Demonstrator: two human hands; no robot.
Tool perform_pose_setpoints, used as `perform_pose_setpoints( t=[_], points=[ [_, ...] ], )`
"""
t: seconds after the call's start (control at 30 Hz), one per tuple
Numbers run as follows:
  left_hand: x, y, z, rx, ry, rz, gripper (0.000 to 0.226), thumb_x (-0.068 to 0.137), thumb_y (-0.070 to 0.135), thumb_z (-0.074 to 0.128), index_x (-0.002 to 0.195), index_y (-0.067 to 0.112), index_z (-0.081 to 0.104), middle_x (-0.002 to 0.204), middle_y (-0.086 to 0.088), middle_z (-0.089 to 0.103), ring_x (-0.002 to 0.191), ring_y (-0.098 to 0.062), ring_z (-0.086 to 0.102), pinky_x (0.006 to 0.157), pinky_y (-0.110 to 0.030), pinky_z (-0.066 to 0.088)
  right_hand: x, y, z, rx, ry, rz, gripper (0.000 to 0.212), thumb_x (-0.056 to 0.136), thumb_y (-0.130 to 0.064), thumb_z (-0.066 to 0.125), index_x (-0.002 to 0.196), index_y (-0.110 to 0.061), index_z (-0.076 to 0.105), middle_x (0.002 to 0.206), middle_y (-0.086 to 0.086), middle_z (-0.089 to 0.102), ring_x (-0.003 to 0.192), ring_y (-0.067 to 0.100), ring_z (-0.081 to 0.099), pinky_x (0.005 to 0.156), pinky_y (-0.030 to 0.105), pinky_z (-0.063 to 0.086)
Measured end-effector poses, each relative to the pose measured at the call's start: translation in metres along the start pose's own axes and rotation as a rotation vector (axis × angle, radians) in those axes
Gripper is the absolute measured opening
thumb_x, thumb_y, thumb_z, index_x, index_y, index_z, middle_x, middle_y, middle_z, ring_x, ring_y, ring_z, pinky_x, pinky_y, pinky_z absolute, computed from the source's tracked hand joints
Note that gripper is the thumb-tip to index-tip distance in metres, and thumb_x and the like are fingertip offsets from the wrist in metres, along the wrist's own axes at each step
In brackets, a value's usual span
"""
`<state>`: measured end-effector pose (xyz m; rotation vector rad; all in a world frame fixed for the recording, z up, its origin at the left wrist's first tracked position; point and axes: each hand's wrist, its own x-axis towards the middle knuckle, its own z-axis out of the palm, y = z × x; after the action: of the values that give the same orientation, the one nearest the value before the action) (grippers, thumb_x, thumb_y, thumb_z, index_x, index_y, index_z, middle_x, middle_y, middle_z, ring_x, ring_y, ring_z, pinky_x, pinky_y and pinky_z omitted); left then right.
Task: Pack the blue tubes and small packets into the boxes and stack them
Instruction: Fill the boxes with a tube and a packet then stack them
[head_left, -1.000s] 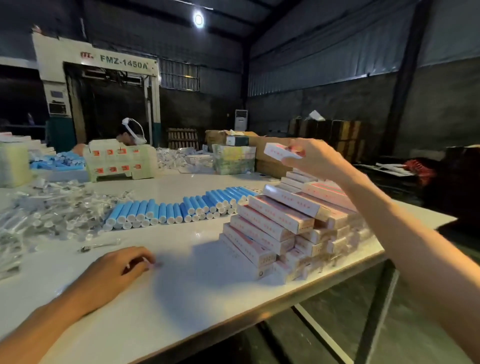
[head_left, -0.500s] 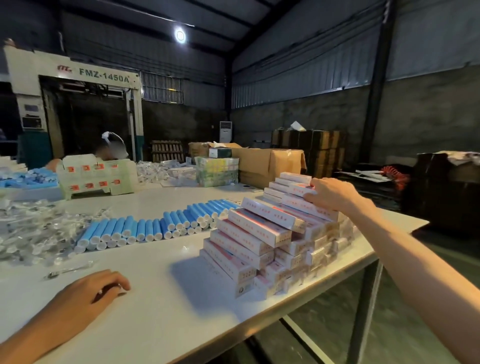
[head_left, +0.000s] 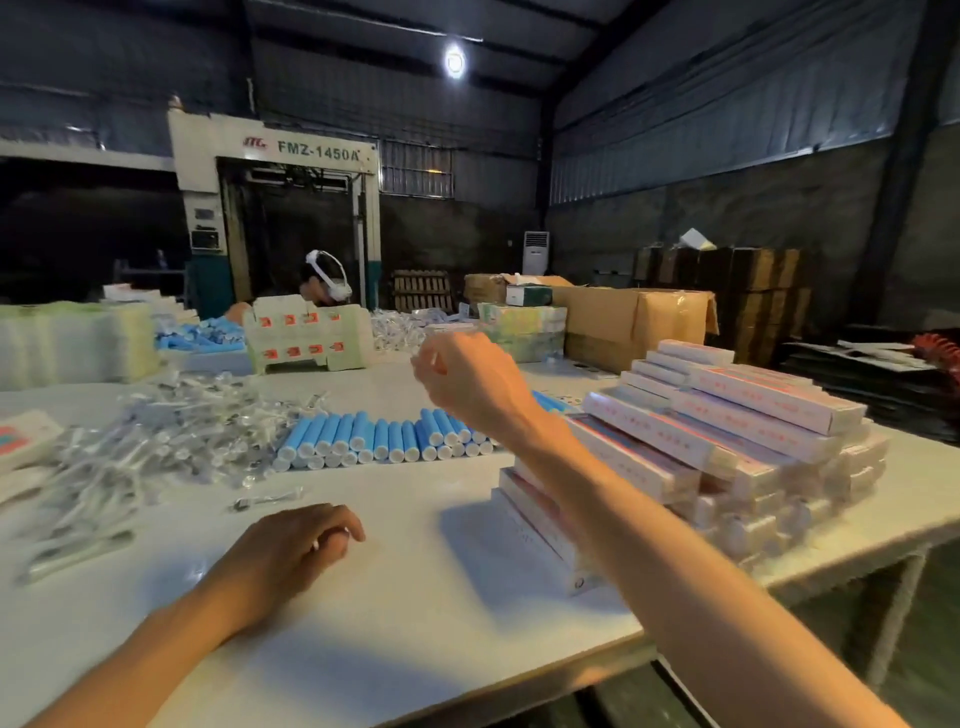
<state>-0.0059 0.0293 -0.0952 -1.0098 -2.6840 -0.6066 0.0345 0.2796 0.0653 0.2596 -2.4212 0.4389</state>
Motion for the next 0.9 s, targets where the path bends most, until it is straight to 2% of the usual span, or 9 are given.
perform_pose_setpoints(
  t=[0.1,0.17,0.3,0.4,0.5,0.63,0.73,0.83,0.9],
  points=[
    [0.008,-0.001,-0.009,0.026,-0.105,-0.067,0.022,0.105,0.028,0.058,0.101,0.049,0.064,0.091,0.022,0.07,0.084,0.001,0.063,0.088,-0.027,0.051,0.006,-0.039,0.059,0.156,-0.049,-0.043,0.027,0.103,-0.025,0.053,0.091,-0.007,0.07,0.09,0.012,0.074,0.079,0.033,0.068,0.071,0.051,0.059],
    [0.009,-0.002,-0.015,-0.027,-0.137,-0.058,0.021,0.102,0.019,0.062,0.105,0.038,0.071,0.09,0.018,0.071,0.082,-0.005,0.066,0.089,-0.028,0.053,0.004,-0.057,0.098,0.252,-0.06,-0.051,0.032,0.103,-0.028,0.053,0.082,-0.006,0.064,0.079,0.012,0.069,0.071,0.033,0.063,0.065,0.05,0.055],
    [0.003,-0.014,-0.028,-0.029,-0.113,-0.198,0.013,0.099,0.015,0.068,0.103,0.021,0.078,0.089,0.008,0.071,0.086,-0.013,0.069,0.07,-0.016,0.042,-0.004,-0.083,0.17,0.416,-0.111,-0.018,0.045,0.106,-0.038,0.05,0.068,-0.014,0.051,0.065,0.01,0.06,0.066,0.032,0.056,0.059,0.043,0.041],
    [-0.014,-0.026,-0.036,0.064,-0.118,-0.219,0.015,0.098,0.019,0.066,0.1,0.009,0.077,0.106,-0.007,0.075,0.097,-0.022,0.066,0.079,-0.027,0.043,-0.013,-0.095,0.211,0.615,-0.118,0.089,0.051,0.107,-0.04,0.049,0.061,-0.018,0.044,0.055,-0.002,0.048,0.06,0.019,0.047,0.06,0.038,0.033],
    [-0.037,-0.039,-0.048,0.053,-0.104,-0.261,0.016,0.095,0.015,0.06,0.098,0.014,0.075,0.104,-0.004,0.074,0.097,-0.022,0.067,0.088,-0.039,0.051,-0.02,-0.095,0.238,0.783,-0.136,0.153,0.052,0.107,-0.037,0.051,0.063,-0.01,0.049,0.053,-0.003,0.047,0.054,0.011,0.042,0.059,0.044,0.039],
    [-0.065,-0.071,-0.075,-0.005,0.126,-0.427,0.023,0.098,0.018,0.063,0.109,0.031,0.078,0.099,0.009,0.077,0.093,-0.009,0.07,0.087,-0.032,0.056,-0.02,-0.089,0.252,0.875,-0.221,0.197,0.054,0.107,-0.033,0.052,0.064,-0.002,0.056,0.05,-0.001,0.053,0.049,0.012,0.046,0.056,0.034,0.04],
    [-0.093,-0.111,-0.11,0.3,0.316,-0.643,0.026,0.1,0.024,0.062,0.125,0.03,0.067,0.117,0.003,0.072,0.112,-0.023,0.067,0.093,-0.038,0.052,-0.023,-0.088,0.255,0.976,-0.269,0.229,0.052,0.107,-0.035,0.052,0.066,-0.003,0.058,0.053,0.0,0.055,0.048,0.014,0.045,0.049,0.028,0.038],
    [-0.129,-0.148,-0.149,0.703,0.277,-0.978,0.043,0.104,0.026,0.055,0.146,0.017,0.049,0.146,-0.011,0.054,0.133,-0.035,0.05,0.109,-0.049,0.041,-0.024,-0.088,0.255,1.03,-0.299,0.21,0.049,0.107,-0.034,0.053,0.069,-0.006,0.061,0.055,0.002,0.056,0.051,0.015,0.046,0.047,0.027,0.038],
    [-0.156,-0.165,-0.168,0.795,0.23,-1.176,0.049,0.106,0.022,0.049,0.152,0.01,0.039,0.153,-0.016,0.044,0.137,-0.038,0.043,0.111,-0.052,0.04,-0.023,-0.088,0.255,1.046,-0.32,0.201,0.048,0.107,-0.034,0.053,0.071,-0.004,0.062,0.057,0.002,0.058,0.051,0.016,0.048,0.048,0.028,0.04]
  ],
)
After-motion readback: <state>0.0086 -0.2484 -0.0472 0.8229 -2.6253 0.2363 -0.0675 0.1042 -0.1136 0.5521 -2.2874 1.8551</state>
